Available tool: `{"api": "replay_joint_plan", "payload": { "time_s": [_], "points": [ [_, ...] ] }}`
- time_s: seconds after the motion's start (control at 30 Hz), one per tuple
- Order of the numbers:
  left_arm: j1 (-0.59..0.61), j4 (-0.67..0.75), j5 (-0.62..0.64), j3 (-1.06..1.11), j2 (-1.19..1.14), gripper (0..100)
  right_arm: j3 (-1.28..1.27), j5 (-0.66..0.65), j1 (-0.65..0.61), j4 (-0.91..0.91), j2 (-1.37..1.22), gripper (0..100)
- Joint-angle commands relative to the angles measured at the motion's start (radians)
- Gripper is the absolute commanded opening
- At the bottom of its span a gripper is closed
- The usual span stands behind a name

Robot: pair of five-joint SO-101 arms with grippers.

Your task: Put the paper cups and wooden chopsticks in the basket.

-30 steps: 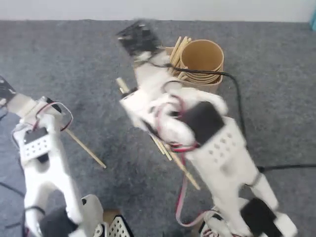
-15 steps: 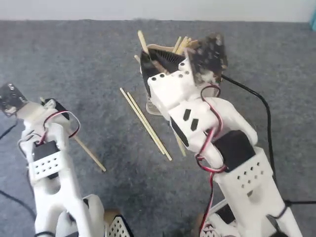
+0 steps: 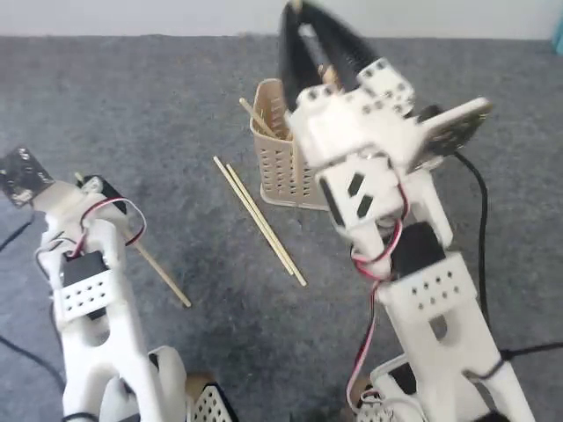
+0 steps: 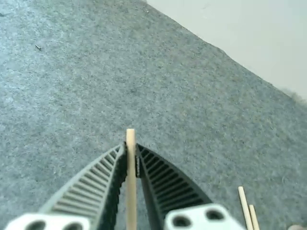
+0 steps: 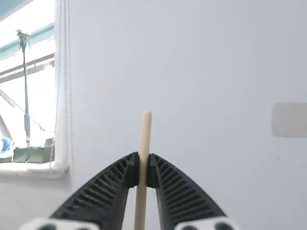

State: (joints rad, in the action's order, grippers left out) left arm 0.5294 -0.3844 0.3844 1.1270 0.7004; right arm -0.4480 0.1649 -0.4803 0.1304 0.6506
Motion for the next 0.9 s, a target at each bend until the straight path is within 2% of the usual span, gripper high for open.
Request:
{"api": "replay_joint_plan", "payload": {
  "time_s": [0.0, 0.13, 0.23, 0.47, 0.67, 0.8, 0.87],
  "points": [
    [-0.014, 0.029, -0.012, -0.010, 0.041, 1, 0.023, 0.058, 0.071, 0.156, -0.077, 0.6],
    [-0.015, 0.031, -0.012, -0.010, 0.041, 1, 0.023, 0.127, 0.130, 0.271, -0.183, 0.6],
    [-0.015, 0.038, -0.014, -0.008, 0.041, 1, 0.025, 0.130, 0.137, 0.331, -0.249, 0.6],
    [-0.043, 0.072, -0.055, 0.012, 0.040, 1, 0.025, 0.055, 0.137, 0.476, -0.387, 0.6],
    [-0.043, 0.072, -0.055, 0.010, 0.040, 1, 0.015, 0.028, 0.140, 0.483, -0.438, 1.0],
    [-0.043, 0.072, -0.061, 0.010, 0.040, 1, 0.017, 0.026, 0.134, 0.415, -0.430, 12.8],
    [-0.043, 0.072, -0.063, 0.010, 0.040, 1, 0.021, 0.026, 0.133, 0.398, -0.421, 15.1]
  ]
}}
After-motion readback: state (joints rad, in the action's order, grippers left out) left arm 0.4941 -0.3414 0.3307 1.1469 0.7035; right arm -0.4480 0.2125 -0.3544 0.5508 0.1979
